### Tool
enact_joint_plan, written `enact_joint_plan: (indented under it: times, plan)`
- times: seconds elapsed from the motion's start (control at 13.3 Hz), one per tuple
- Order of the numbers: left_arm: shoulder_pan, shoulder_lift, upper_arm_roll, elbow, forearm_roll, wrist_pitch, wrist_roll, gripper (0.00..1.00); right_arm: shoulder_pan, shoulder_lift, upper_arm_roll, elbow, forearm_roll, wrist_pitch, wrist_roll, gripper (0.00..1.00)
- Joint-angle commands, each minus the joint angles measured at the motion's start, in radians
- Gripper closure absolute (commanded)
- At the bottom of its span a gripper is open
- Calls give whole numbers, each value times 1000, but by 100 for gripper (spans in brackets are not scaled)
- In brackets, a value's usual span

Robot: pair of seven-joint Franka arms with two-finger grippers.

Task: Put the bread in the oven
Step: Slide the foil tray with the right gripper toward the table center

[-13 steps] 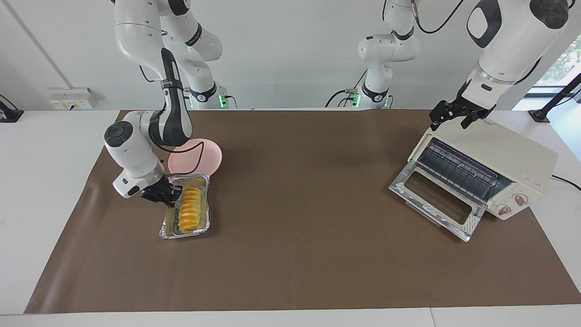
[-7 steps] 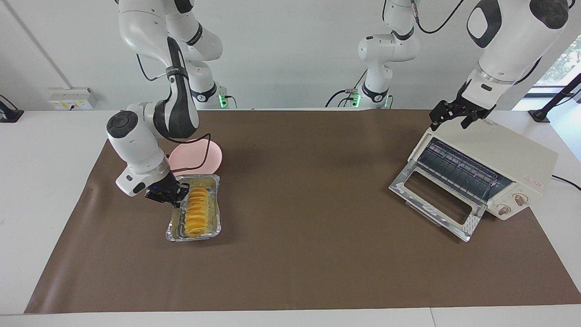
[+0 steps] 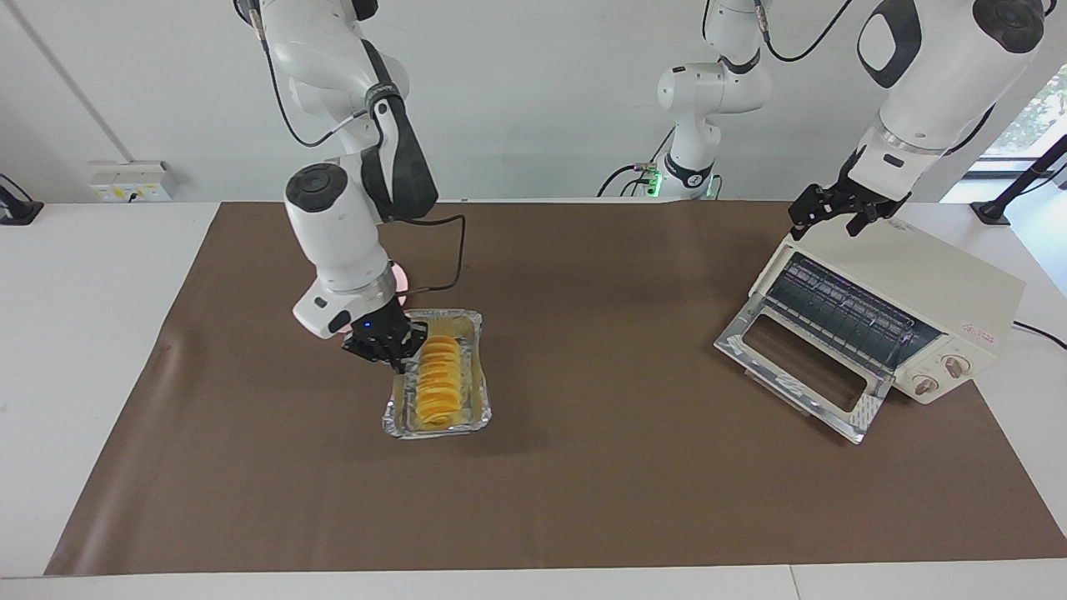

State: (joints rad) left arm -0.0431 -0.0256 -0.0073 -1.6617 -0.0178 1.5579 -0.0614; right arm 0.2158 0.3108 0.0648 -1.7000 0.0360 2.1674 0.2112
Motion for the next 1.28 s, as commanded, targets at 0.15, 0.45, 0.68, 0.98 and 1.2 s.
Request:
enact_joint_plan:
  times: [0.15,0.45,0.68,0.98,1.2]
  plan:
    - [8,-27,1,-23,-5,-7,2,0,137,140,-2,160,5,-44,179,100]
    - [17,-27,6,-18,-5,-12,2,0,209,250,0,214,13,32,293,100]
    - [17,-27,6,-18,-5,-12,0,0,229,287,0,206,28,110,300,100]
    - [16,-28,4,-20,-5,1,11,0,249,292,-2,194,25,124,353,99]
    - [-1,-28,1,-24,1,24,-9,0,257,289,-2,192,18,100,358,7]
